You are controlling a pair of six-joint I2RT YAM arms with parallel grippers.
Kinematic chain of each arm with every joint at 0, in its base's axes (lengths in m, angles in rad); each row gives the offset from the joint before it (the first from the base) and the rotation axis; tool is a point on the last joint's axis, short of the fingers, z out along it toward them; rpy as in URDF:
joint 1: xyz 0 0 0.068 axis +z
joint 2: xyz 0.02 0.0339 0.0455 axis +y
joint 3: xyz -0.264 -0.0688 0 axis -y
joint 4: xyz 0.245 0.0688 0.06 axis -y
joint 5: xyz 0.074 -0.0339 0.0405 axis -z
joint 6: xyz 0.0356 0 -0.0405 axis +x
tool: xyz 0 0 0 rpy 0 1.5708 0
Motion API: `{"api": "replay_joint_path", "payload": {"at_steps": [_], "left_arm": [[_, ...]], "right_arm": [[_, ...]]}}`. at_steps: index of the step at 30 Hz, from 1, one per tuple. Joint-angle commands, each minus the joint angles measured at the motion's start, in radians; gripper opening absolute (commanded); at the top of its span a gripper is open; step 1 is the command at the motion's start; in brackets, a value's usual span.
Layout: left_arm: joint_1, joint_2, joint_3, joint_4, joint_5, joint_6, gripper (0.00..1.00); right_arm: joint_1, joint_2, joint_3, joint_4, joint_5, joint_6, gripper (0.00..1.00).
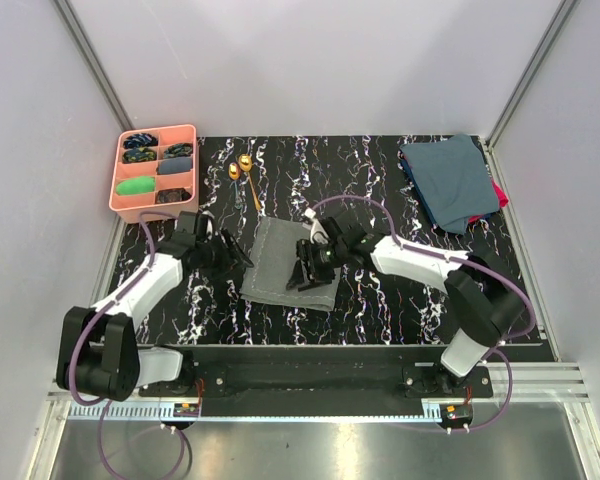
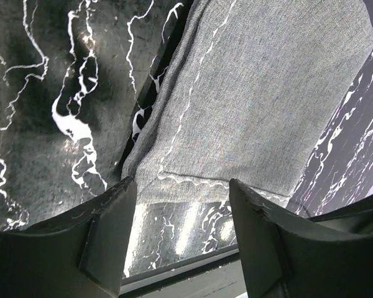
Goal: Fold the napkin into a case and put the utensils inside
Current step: Smooth out the square-folded napkin.
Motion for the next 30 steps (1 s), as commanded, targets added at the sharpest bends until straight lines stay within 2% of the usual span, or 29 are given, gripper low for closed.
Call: {"api": "replay_joint_path", "payload": {"at_steps": [1, 4, 7, 11, 12, 24, 30], "left_arm": [[0.001, 0.032, 0.01, 0.054, 0.005, 0.015, 0.64], [-0.003, 0.093, 0.025, 0.025, -0.012, 0.033, 0.65], [-0.011, 0.186, 0.06, -0.009, -0.023, 0.07, 0.52], [-0.021, 0.231, 0.065, -0.016, -0.035, 0.087, 0.47], [-0.023, 0.237, 0.062, -0.019, -0.037, 0.088, 0.43], [-0.035, 0.185, 0.014, -0.001, -0.046, 0.07, 0.37], [-0.041, 0.153, 0.001, 0.002, -0.04, 0.073, 0.25]], "right_arm": [[-0.009, -0.026, -0.06, -0.018, 0.07, -0.007, 0.45], [-0.007, -0.055, -0.085, -0.039, 0.112, -0.007, 0.48], [-0.007, -0.089, -0.092, -0.097, 0.179, -0.036, 0.5], [-0.012, -0.127, -0.105, -0.14, 0.218, -0.06, 0.51], [-0.018, -0.144, -0.111, -0.142, 0.224, -0.06, 0.51], [-0.035, -0.178, -0.155, -0.157, 0.256, -0.073, 0.52], [-0.035, -0.167, -0.142, -0.168, 0.258, -0.079, 0.52]]}}
